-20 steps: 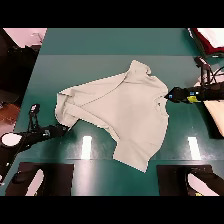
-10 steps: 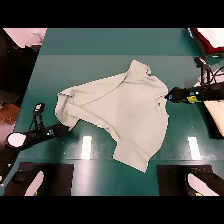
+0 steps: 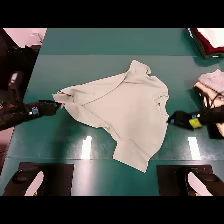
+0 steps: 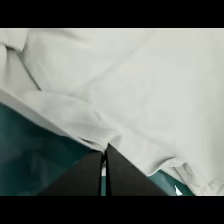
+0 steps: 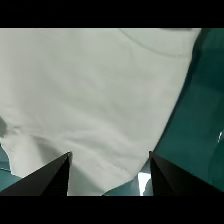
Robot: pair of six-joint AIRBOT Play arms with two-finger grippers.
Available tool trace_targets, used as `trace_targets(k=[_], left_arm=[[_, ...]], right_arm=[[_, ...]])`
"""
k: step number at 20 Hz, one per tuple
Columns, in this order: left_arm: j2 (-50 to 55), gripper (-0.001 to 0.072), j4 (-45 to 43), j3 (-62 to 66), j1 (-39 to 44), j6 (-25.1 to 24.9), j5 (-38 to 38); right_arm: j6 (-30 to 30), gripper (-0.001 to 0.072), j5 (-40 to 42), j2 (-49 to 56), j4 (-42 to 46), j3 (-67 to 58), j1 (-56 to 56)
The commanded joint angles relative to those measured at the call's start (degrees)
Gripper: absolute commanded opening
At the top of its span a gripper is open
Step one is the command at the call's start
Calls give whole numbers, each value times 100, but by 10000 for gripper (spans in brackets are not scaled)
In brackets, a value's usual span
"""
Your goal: Fold the shirts.
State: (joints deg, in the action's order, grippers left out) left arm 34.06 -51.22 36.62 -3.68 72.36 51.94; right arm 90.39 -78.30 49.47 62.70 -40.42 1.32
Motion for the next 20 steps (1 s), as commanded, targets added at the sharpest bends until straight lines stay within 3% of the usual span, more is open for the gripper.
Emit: trace_targets(k=[1, 14, 15, 19, 20], left_arm=[[-2, 24, -31, 380, 0, 31, 170], [-2, 24, -28, 380, 0, 31, 173], [-2, 24, -28, 380, 0, 31, 170], [-2, 25, -28, 382, 0, 28, 168], [-2, 24, -28, 382, 0, 28, 170]], right_arm=[[774, 552, -146, -614, -17, 1071, -72], [1014, 532, 907, -699, -774, 2450, 393], [1014, 435, 940, -667, -767, 2446, 391], [778, 284, 946, -59, -931, 2446, 393], [470, 168, 931, 120, -1119, 2444, 393]])
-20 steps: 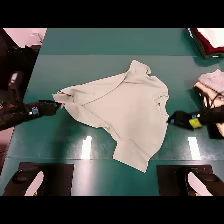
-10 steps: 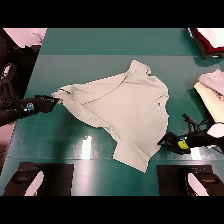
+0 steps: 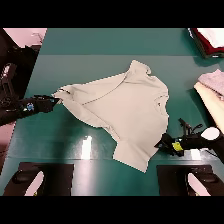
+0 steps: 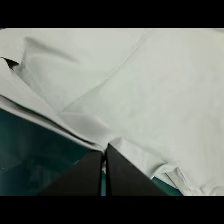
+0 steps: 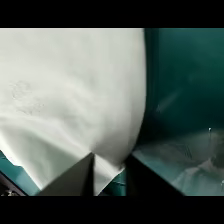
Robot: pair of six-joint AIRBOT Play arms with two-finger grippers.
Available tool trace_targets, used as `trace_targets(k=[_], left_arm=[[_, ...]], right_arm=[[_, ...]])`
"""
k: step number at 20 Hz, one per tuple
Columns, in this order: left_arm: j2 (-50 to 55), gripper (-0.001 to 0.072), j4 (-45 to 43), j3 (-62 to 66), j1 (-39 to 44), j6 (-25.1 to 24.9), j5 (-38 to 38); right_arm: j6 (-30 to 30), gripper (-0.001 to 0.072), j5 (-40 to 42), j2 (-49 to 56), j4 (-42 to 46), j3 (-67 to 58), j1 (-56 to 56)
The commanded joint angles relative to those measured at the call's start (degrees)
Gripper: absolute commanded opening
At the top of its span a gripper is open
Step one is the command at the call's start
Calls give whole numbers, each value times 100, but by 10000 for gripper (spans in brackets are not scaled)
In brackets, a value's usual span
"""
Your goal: Fold the shirts.
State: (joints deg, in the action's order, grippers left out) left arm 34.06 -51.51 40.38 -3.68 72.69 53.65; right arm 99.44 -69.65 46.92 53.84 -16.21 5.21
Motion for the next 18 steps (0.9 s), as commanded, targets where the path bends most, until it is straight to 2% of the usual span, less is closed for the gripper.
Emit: trace_targets(k=[1, 3, 6, 7, 10, 13, 18], left_arm=[[-2, 24, 0, 7, 0, -4, 0], [-2, 24, 26, 7, 0, 0, 9], [-4, 24, 208, 96, 0, 4, -81], [-4, 24, 249, 264, 0, 173, -223], [-2, 24, 245, 1185, -94, 675, -769], [-2, 24, 243, 2463, -389, 686, -1034], [-2, 23, 238, 4411, -671, 684, -1176]], right_arm=[[-654, 56, 52, 518, -404, 7, 4], [-828, 19, -46, 710, -472, -173, 2], [-909, 18, -149, 601, -457, -925, -4], [-909, 18, -96, 468, -450, -1303, -48], [-909, 18, 326, 20, -431, -2824, -461], [-1093, 18, 739, -127, -433, -4649, -1222], [-1631, 18, 610, 101, -433, -7641, -2326]])
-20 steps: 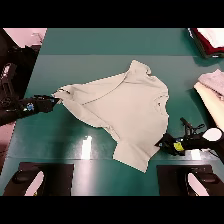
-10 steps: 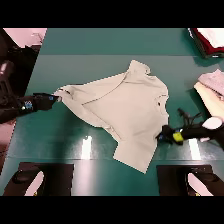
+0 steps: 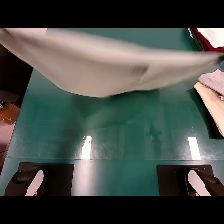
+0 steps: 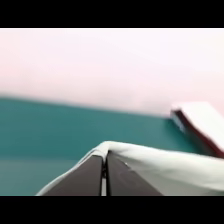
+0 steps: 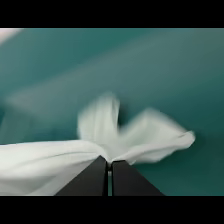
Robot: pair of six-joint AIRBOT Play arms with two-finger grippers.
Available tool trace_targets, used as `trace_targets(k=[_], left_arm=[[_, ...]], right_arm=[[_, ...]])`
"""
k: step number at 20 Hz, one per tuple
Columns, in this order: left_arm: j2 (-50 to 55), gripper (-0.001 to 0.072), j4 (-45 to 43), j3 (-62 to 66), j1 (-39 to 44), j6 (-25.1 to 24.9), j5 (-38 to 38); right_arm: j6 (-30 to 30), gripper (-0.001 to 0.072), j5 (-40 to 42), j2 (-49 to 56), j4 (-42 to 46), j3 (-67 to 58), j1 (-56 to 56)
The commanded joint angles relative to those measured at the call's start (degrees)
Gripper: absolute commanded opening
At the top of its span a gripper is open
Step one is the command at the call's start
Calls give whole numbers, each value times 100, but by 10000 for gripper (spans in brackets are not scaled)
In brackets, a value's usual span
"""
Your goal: Fold the shirts.
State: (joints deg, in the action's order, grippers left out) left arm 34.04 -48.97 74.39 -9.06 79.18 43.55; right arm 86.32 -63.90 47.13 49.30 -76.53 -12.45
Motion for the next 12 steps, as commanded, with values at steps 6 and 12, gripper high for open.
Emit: trace_targets(k=[6, 12], left_arm=[[0, 23, 15, 3115, -133, 44, 66], [0, 23, 297, 4201, -133, 208, 855]], right_arm=[[-616, 19, -87, 225, 26, -4033, -925], [-629, 16, -39, -426, 621, -3939, -927]])
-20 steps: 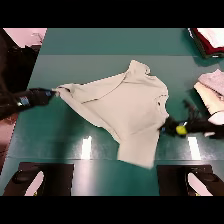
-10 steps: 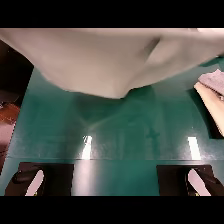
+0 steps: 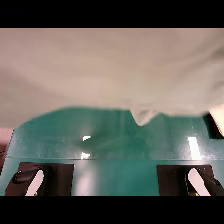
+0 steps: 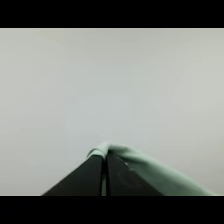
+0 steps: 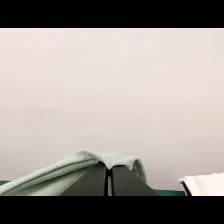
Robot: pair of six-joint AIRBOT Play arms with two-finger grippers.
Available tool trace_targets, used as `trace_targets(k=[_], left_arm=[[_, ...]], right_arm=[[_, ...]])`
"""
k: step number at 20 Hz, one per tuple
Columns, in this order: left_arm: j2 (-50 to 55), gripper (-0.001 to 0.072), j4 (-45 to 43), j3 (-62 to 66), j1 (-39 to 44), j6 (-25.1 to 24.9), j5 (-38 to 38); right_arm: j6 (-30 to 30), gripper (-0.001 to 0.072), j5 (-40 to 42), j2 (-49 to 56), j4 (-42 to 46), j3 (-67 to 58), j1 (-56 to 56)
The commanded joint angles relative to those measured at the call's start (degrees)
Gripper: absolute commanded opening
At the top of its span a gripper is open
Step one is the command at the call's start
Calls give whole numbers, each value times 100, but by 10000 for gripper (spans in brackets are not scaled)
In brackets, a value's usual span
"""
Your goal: Fold the shirts.
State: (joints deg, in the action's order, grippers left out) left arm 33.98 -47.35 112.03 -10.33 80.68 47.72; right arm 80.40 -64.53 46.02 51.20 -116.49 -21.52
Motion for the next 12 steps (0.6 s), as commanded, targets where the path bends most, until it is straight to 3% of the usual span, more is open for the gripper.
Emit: trace_targets(k=[1, 4, 7, 12], left_arm=[[15, 22, 61, 376, -7, 138, 647], [254, 22, -332, -444, -7, 658, 1554], [916, 23, -326, -1849, -7, 654, 2343], [2553, 23, -365, -3947, -7, 369, 2326]], right_arm=[[26, 16, -66, -448, 597, 238, -20], [227, 15, -785, -448, 538, 658, -17], [632, 15, -1996, 245, 540, 1058, 15], [678, 15, -2505, 1967, 603, 2455, 944]])
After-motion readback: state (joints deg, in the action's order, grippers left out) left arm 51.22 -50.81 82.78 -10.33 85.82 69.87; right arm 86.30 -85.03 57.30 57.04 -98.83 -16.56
